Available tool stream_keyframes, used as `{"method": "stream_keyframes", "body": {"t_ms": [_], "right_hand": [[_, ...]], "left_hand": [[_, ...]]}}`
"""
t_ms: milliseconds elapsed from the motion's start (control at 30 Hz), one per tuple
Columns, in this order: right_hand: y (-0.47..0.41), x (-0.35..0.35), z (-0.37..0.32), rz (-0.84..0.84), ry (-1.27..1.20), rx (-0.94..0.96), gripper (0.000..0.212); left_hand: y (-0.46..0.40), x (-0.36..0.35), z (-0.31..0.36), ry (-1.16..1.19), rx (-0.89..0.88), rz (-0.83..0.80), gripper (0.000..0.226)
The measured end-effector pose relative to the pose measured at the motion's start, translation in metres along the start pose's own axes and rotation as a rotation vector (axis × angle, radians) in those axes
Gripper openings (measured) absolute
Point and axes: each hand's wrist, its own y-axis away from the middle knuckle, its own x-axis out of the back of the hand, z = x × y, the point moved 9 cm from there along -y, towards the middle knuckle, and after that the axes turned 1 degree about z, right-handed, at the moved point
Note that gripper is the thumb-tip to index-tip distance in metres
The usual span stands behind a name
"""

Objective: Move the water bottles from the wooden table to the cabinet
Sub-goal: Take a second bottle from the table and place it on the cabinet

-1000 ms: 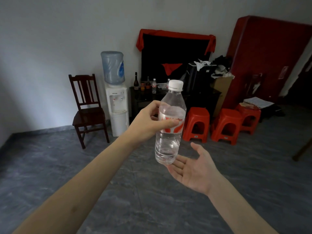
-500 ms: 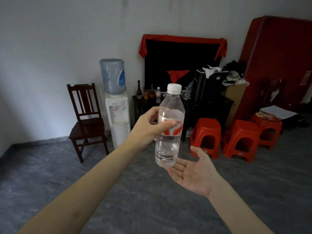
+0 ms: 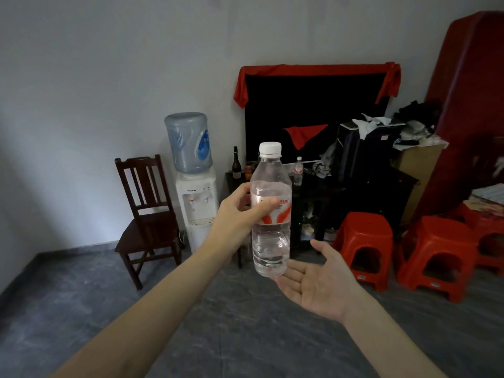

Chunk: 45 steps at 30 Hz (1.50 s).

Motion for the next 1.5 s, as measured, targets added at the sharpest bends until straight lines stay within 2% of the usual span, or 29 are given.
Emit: {"method": "stream_keyframes", "body": {"t_ms": [200,333,667,800,867,1067,1267,1500], "right_hand": [[-0.082,-0.004,-0.041,0.034,0.011,-0.026,0.075],[-0.145,-0.027,-0.078,0.061,0.038,-0.01,0.071],[-0.286,-0.082,-0.165,0.083,0.04,0.0,0.062],[-0.323,-0.088,-0.192,0.073,0.016,-0.011,0.063],[-0.344,-0.089,-0.203,0.065,0.007,-0.019,0.063],[-0.41,-0.078,-0.242,0.068,0.002,-0.062,0.062],[-0.489,-0.071,-0.303,0.042,-0.011,-0.1,0.061],[-0.569,-0.065,-0.405,-0.003,-0.006,-0.12,0.064]], "left_hand": [[-0.077,0.008,-0.044,0.003,0.038,-0.015,0.047],[-0.14,0.034,-0.069,0.013,0.049,-0.008,0.035],[-0.3,0.096,-0.114,0.04,0.059,0.042,0.035],[-0.343,0.103,-0.13,0.058,0.043,0.023,0.058],[-0.365,0.108,-0.14,0.073,0.05,0.038,0.061],[-0.432,0.11,-0.188,0.056,0.115,0.031,0.04],[-0.516,0.111,-0.225,0.04,0.153,0.046,0.037],[-0.634,0.096,-0.249,0.013,0.164,0.023,0.035]]}}
